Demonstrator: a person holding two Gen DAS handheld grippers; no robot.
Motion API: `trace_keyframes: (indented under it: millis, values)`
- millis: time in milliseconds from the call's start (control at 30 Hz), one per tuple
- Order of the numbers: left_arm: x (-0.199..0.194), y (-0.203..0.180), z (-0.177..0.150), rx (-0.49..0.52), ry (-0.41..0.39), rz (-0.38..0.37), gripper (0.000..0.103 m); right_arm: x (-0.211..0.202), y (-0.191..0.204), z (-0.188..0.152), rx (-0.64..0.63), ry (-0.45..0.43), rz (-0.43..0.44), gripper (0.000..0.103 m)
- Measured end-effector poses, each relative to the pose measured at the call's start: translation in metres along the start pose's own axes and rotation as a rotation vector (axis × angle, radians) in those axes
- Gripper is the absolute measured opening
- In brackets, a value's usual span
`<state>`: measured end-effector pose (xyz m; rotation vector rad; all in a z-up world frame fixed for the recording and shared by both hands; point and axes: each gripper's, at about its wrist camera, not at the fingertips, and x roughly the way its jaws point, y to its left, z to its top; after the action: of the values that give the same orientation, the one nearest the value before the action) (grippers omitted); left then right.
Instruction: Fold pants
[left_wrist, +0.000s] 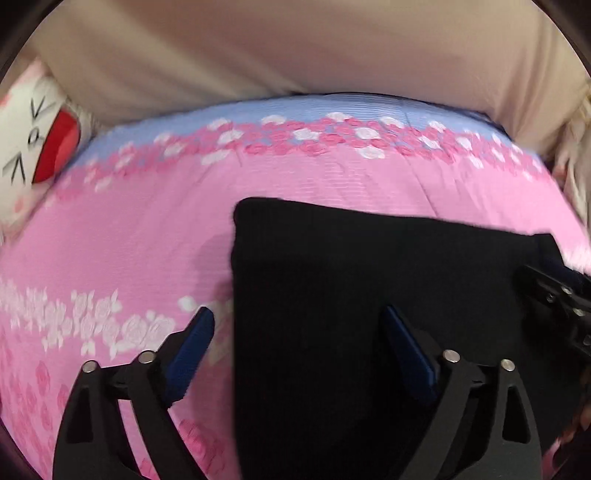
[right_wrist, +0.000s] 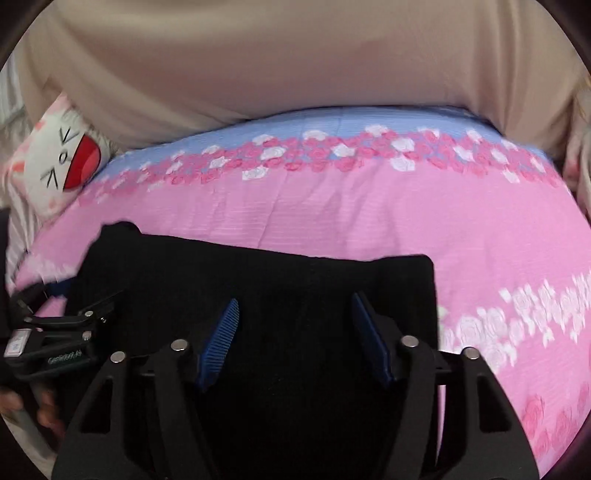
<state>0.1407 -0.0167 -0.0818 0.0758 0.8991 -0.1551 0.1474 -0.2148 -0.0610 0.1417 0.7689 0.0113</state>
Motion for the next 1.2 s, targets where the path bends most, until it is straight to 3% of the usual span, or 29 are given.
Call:
trace_keyframes:
  millis: [100, 167, 200, 233, 300, 333, 367, 433, 467, 500, 567, 600, 633, 700, 767, 833, 933, 1000, 1100, 1167, 1200]
  values:
    - [0.002, -0.004, 0.002, 0.045, -0.013, 0.028, 0.094, -0.023, 0.022, 0.012, -0.03, -0.071, 0.106, 0.057]
    - [0.004, -0.004, 0.0, 0.041, -0.023, 0.038, 0.096, 0.004, 0.031, 0.016, -0.082, -0.033, 0.085, 0.058]
    - [0.003, -0.004, 0.0, 0.045, -0.024, 0.038, 0.096, 0.036, 0.023, 0.013, -0.088, 0.041, 0.014, 0.057]
    - [0.004, -0.003, 0.0, 0.044, -0.023, 0.031, 0.096, 0.056, 0.011, 0.008, -0.07, 0.074, 0.025, 0.05]
    - [0.007, 0.0, -0.001, 0.04, -0.013, 0.015, 0.098, 0.045, -0.001, 0.013, 0.034, 0.056, 0.057, 0.038]
    - [0.007, 0.003, 0.001, 0.037, -0.012, 0.016, 0.098, 0.034, -0.003, 0.017, 0.086, 0.042, 0.082, 0.037]
    - [0.006, 0.004, 0.0, 0.041, -0.014, 0.017, 0.098, 0.016, 0.0, 0.019, 0.118, -0.009, 0.124, 0.041]
    - [0.006, 0.003, -0.001, 0.049, -0.022, 0.02, 0.098, -0.002, 0.016, 0.019, 0.052, -0.06, 0.138, 0.042]
    - [0.006, 0.003, -0.001, 0.048, -0.023, 0.021, 0.098, -0.003, 0.022, 0.018, 0.011, -0.067, 0.121, 0.056]
    - [0.006, 0.003, -0.001, 0.05, -0.025, 0.021, 0.098, 0.007, 0.022, 0.015, -0.045, -0.053, 0.036, 0.063]
    - [0.007, 0.004, -0.001, 0.046, -0.023, 0.014, 0.098, 0.041, 0.004, 0.006, -0.078, 0.024, -0.158, 0.064]
    - [0.008, 0.004, 0.0, 0.039, -0.015, -0.006, 0.098, 0.044, -0.01, 0.002, -0.025, 0.015, -0.098, 0.063]
    - [0.008, 0.005, 0.0, 0.035, -0.013, -0.005, 0.098, 0.032, -0.016, 0.005, 0.044, -0.001, -0.066, 0.056]
    - [0.008, 0.005, 0.0, 0.038, -0.015, -0.005, 0.098, 0.004, -0.015, 0.01, 0.083, -0.048, -0.025, 0.055]
    - [0.008, 0.006, -0.001, 0.034, -0.015, -0.008, 0.098, -0.023, -0.001, 0.006, 0.031, -0.076, 0.03, 0.057]
    - [0.008, 0.005, -0.001, 0.037, -0.018, -0.006, 0.098, -0.032, 0.009, -0.01, -0.026, -0.04, 0.071, 0.063]
    - [0.008, 0.007, -0.002, 0.035, -0.021, -0.012, 0.098, -0.017, 0.002, -0.049, -0.106, 0.05, 0.021, 0.061]
    - [0.009, 0.007, -0.002, 0.031, -0.02, -0.02, 0.098, -0.018, -0.005, -0.063, -0.151, -0.021, 0.038, 0.059]
    - [0.008, 0.005, -0.002, 0.045, -0.025, -0.001, 0.098, -0.04, 0.01, -0.052, -0.115, -0.025, 0.0, 0.06]
    - [0.007, 0.003, -0.002, 0.051, -0.028, 0.011, 0.098, -0.058, 0.018, -0.051, -0.127, -0.065, 0.056, 0.07]
    - [0.006, 0.002, -0.003, 0.056, -0.031, 0.019, 0.098, -0.057, 0.018, -0.055, -0.137, -0.059, 0.044, 0.075]
